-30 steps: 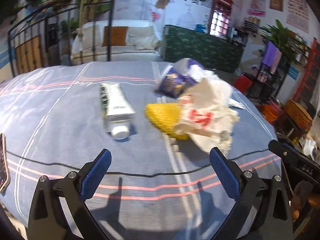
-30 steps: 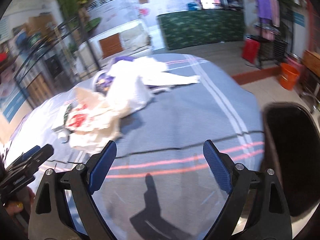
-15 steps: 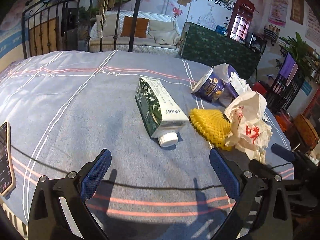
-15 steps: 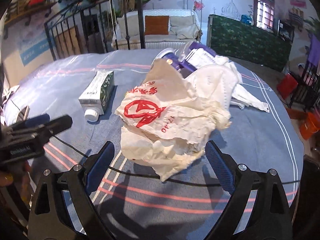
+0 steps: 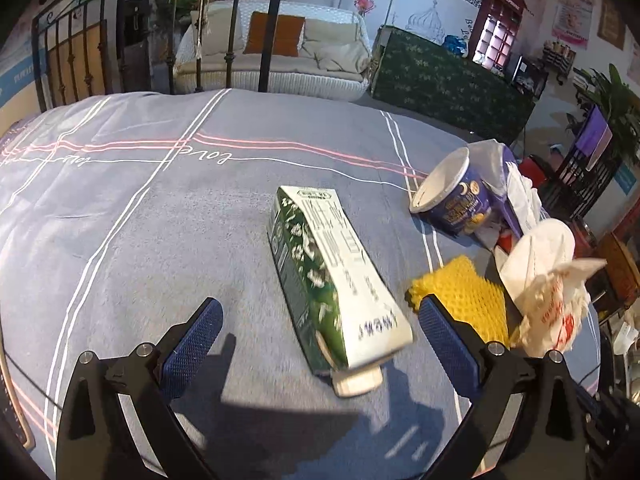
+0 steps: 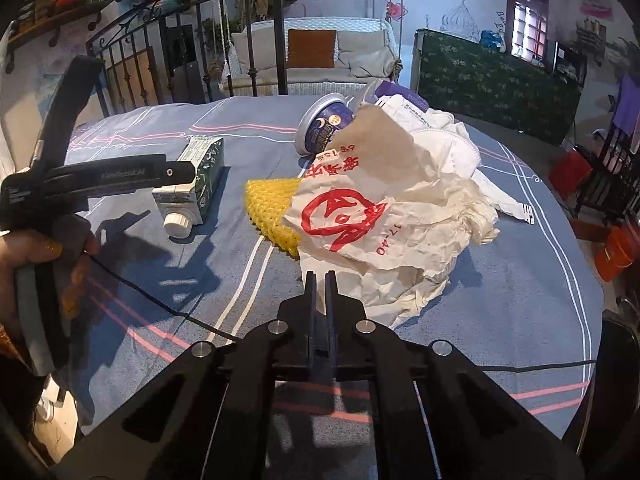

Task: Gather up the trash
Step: 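Grasp the milk carton with the left tool while the right tool grasps the white plastic bag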

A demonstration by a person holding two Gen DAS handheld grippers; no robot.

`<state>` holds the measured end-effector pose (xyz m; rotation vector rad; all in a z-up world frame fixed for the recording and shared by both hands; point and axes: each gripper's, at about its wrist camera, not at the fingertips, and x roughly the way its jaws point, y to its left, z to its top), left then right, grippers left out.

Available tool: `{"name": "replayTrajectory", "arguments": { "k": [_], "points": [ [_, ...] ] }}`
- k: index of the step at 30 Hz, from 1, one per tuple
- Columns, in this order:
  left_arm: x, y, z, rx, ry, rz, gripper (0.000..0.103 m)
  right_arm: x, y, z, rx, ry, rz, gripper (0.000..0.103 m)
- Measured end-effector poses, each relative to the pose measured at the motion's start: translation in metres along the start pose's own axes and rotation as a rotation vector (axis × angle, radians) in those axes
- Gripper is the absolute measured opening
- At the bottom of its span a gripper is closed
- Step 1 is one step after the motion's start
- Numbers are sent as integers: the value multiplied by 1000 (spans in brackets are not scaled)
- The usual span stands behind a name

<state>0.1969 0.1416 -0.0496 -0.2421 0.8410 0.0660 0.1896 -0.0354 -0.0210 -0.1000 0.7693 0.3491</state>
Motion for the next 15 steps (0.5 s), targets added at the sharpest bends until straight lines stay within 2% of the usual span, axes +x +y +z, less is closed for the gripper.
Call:
{"name": "replayTrajectory", "arguments": {
  "k": [8, 10, 11, 12, 13, 14, 15],
  "points": [
    [37, -11, 10, 62, 95, 49, 97, -32, -3, -1, 7, -76, -3, 3],
    [42, -7, 7, 59, 111, 62, 85, -36, -7, -2, 15, -86, 2, 3],
    [42, -5, 6, 50, 118, 52, 83, -38, -9, -3, 18, -86, 3, 3],
    [42, -3, 4, 41, 116, 54, 78, -38, -12, -4, 23, -80, 2, 3],
    [38, -1, 2, 38, 99, 56, 68, -35, -17, -6, 38, -74, 6, 3],
    [35, -1, 2, 35, 88, 47, 65, -32, -21, -7, 58, -70, 12, 4],
    [31, 0, 1, 29, 85, 42, 60, -28, -25, -8, 71, -61, 16, 15]
  ]
}}
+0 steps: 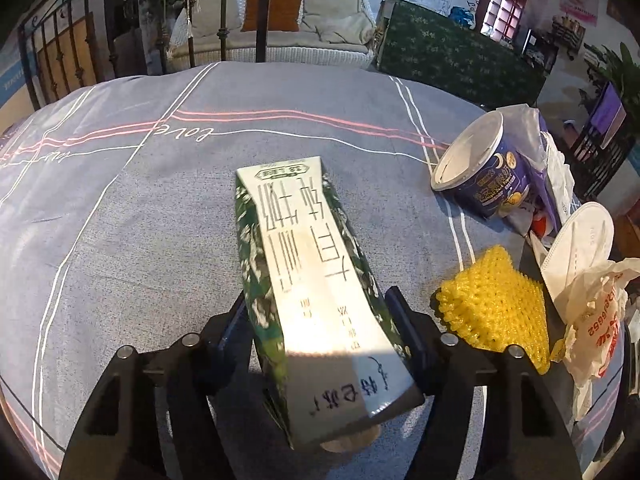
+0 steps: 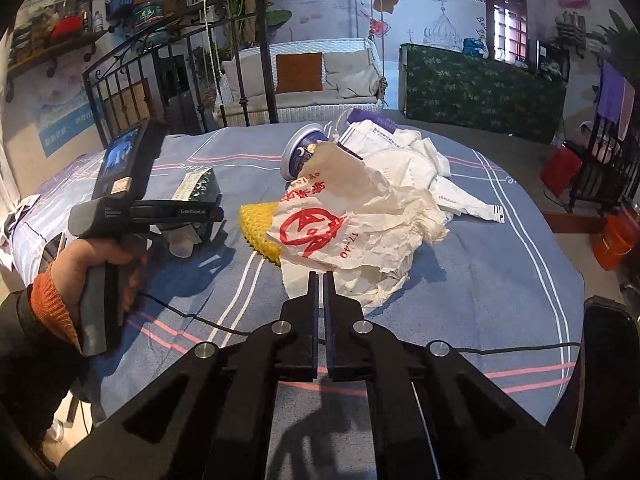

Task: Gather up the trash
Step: 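Grasp the milk carton with the left tool while the right tool grasps the white plastic bag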

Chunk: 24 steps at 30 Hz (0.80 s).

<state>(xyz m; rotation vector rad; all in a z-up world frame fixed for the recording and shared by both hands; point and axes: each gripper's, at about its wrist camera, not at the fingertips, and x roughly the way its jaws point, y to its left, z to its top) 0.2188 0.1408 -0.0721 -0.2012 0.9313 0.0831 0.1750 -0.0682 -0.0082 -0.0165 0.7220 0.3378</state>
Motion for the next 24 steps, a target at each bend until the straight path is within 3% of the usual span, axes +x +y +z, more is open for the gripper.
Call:
{"name": "replayTrajectory", "arguments": {
  "k": [1, 2, 3, 5, 9, 11, 13, 14, 15, 19, 20, 24],
  "points": [
    [-3, 1, -1, -7, -4, -7, 56, 2, -2, -1, 9, 6, 1, 28],
    [-6, 4, -3, -14, -12, -18, 54, 4, -5, -2, 26, 4, 5, 68],
    [-8, 3, -5, -20, -19, -29, 52, 4, -8, -2, 52, -11, 5, 93],
    [-12, 4, -9, -24, -27, -34, 51, 3, -17, 1, 122, -51, 21, 93],
    [-21, 6, -16, -27, -35, -52, 51, 31, -32, 14, 185, 2, -13, 93],
    [-25, 8, -19, -42, -33, -77, 51, 47, -48, 18, 273, 19, 22, 93],
    [-30, 10, -23, -50, -38, -86, 51, 64, -65, 22, 358, 36, 39, 90],
    [-34, 9, -25, -50, -43, -89, 51, 73, -67, 24, 354, 50, 35, 77],
    [-39, 9, -28, -48, -49, -93, 51, 78, -66, 25, 344, 70, 31, 55],
    [-50, 7, -37, -44, -55, -121, 51, 85, -56, 25, 307, 93, 104, 18],
    [-52, 6, -40, -46, -56, -125, 51, 82, -52, 24, 291, 92, 107, 12],
    [-59, 2, -48, -41, -62, -137, 51, 63, -43, 17, 272, 60, 126, 8]
  ]
}}
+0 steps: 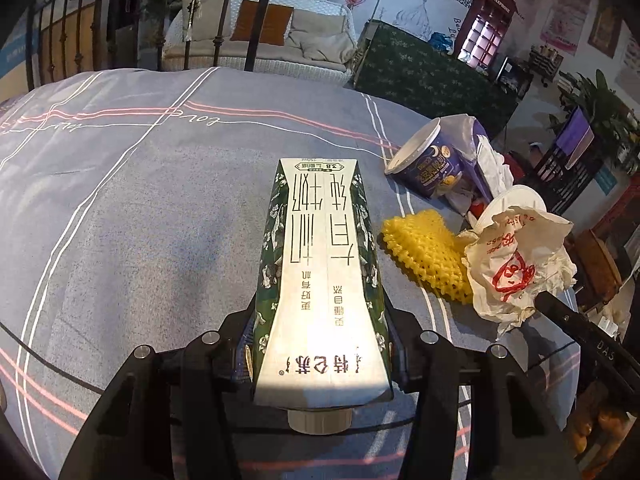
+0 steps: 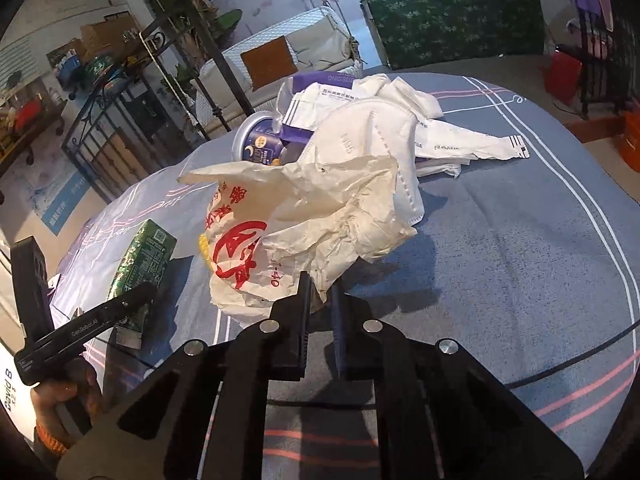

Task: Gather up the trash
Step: 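Grasp the milk carton with the left tool while the right tool grasps the white plastic bag, then carry the carton and bag over the bin and release both into it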

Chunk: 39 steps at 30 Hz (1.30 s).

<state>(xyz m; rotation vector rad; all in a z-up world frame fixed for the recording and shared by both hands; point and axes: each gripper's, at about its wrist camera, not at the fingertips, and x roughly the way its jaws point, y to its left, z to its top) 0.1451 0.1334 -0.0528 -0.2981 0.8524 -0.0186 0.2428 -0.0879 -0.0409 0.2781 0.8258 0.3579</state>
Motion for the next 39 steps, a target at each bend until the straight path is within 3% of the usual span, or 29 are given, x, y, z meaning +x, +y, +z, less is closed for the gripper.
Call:
{"name": "replayTrajectory", "arguments": {
  "k": [10, 17, 29, 39],
  "points": [
    [-18, -24, -15, 21, -30, -39, 51, -54, -6, -17, 1, -69, -8, 8],
    [-30, -66, -25, 95, -59, -115, 51, -88, -39, -27, 54, -117, -93, 8],
    [-19, -163, -41, 244, -21, -277, 51, -161, -122, -47, 194, -213, -278, 8],
    [-4, -251, -65, 394, 35, -406, 51, -208, -213, -82, 360, -239, -532, 8]
  ]
}}
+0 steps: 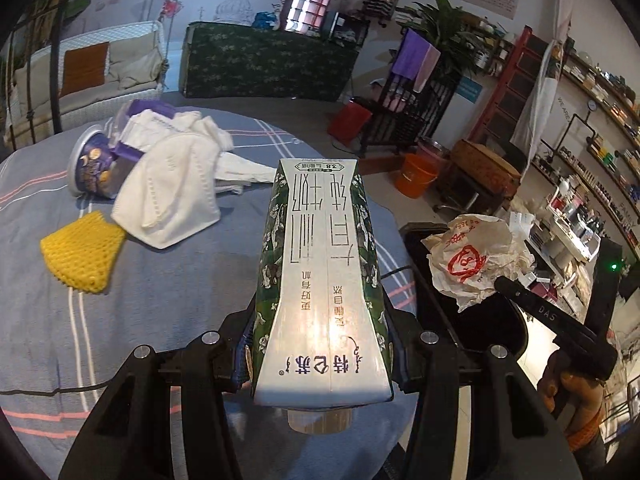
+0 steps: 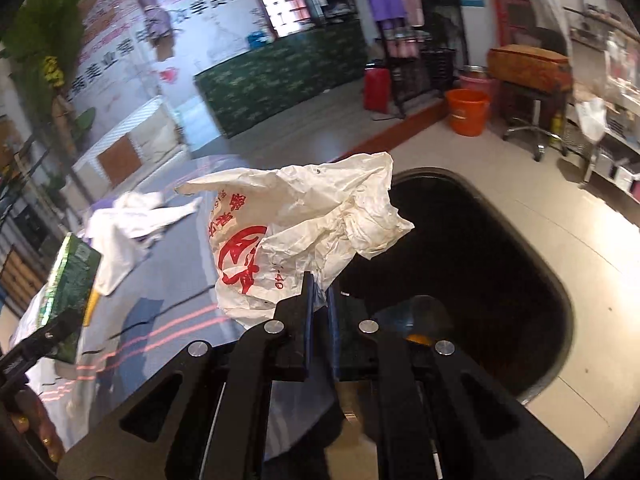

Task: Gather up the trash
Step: 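Carry the carton and bag over the bin and release both into it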

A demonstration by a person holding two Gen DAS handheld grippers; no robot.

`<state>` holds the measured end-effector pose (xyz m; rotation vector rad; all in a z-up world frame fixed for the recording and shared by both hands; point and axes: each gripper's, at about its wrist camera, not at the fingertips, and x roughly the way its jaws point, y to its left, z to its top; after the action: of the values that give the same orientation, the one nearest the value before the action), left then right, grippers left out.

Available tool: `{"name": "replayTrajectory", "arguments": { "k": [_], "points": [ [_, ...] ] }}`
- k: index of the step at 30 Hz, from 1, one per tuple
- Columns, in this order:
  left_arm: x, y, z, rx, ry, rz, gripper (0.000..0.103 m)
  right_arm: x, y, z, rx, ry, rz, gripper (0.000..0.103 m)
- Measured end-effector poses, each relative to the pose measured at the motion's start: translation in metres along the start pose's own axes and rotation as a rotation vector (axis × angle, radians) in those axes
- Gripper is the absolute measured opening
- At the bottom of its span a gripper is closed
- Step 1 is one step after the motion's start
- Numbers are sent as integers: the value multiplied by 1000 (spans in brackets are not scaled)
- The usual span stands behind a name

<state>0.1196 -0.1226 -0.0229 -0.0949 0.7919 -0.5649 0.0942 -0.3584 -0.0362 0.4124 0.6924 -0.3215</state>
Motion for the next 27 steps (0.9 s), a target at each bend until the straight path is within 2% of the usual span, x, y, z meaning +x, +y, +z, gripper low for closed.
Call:
{"name": "replayTrajectory", "arguments": {
  "k": [3, 5, 7, 9, 10, 15, 20, 27],
  "points": [
    [13, -23, 5, 34, 17, -51, 51, 8, -22, -2, 1, 16, -118, 8],
    [22, -35, 6, 64, 35, -80, 51, 15, -38, -4, 35, 52, -146, 11],
    [33, -48, 6, 81, 54, -108, 51, 22, -54, -7, 80, 93, -147, 23],
    [44, -60, 6, 104, 77, -129, 51, 24, -65, -11, 112, 105, -152, 64],
    [49, -66, 6, 113, 87, -137, 51, 22, -70, -13, 131, 93, -151, 69],
    [76, -88, 3, 155, 148, -176, 51, 17, -75, -12, 125, 47, -181, 69],
    [109, -114, -3, 204, 216, -184, 51, 5, -83, -10, 160, 6, -189, 71],
    [136, -154, -7, 279, 258, -216, 51, -3, -99, -9, 197, -9, -210, 71]
  ]
}}
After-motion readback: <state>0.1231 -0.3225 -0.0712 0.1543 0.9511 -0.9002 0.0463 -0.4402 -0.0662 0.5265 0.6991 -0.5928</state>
